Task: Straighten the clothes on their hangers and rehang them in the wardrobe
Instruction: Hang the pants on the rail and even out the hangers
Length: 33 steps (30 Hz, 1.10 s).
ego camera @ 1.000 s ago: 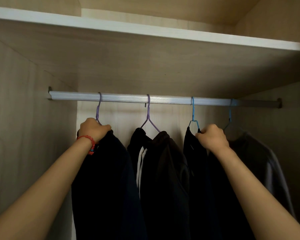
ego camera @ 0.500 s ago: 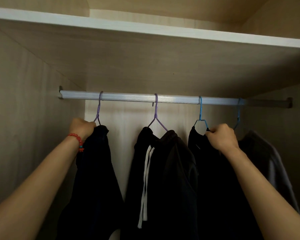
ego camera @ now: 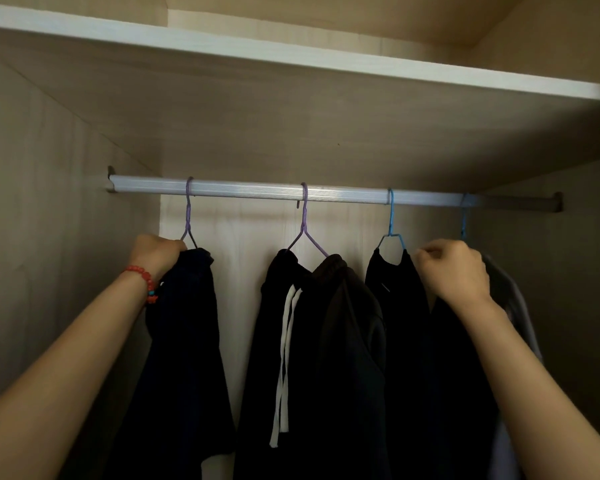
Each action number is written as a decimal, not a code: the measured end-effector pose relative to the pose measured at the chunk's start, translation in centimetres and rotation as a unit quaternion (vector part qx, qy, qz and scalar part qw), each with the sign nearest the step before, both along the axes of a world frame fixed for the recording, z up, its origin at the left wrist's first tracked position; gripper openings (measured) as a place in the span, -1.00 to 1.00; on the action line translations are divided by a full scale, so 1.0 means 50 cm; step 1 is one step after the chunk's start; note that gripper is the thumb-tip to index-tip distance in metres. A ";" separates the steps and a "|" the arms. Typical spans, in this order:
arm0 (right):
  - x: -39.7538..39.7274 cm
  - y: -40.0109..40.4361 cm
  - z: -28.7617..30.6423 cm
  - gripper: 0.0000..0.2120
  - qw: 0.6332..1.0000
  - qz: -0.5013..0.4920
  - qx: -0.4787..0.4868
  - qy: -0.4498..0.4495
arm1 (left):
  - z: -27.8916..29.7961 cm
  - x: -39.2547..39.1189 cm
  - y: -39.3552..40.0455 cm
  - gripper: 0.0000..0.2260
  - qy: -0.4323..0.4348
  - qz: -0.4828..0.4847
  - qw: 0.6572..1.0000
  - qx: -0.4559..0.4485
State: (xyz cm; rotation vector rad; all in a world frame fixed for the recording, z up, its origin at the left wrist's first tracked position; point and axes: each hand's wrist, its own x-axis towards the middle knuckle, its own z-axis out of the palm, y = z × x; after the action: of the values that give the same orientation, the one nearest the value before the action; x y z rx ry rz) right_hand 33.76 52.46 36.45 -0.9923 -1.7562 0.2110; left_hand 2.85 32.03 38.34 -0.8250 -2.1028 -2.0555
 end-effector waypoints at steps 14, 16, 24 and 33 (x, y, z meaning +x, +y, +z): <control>0.211 0.000 -0.086 -0.51 0.921 -0.295 0.228 0.111 | -0.032 0.040 0.063 -0.78 -0.007 -0.020 0.998 0.052; 0.221 0.002 -0.107 -0.41 0.921 -0.313 0.212 0.097 | -0.038 0.053 0.072 -0.78 -0.003 -0.017 0.999 0.050; 0.271 -0.003 -0.156 -0.24 0.917 -0.351 0.119 0.148 | -0.061 0.107 0.089 -0.71 0.073 0.025 0.995 0.055; 0.321 0.118 -0.243 -0.35 0.914 -0.367 0.064 0.160 | -0.095 0.120 0.073 -0.66 0.095 0.018 0.994 0.050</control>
State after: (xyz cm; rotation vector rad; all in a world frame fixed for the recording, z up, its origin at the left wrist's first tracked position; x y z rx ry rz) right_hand 49.83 58.35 24.30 -1.3608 -0.9975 -0.2120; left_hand 8.83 35.70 33.58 -0.9202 -1.8853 -1.9607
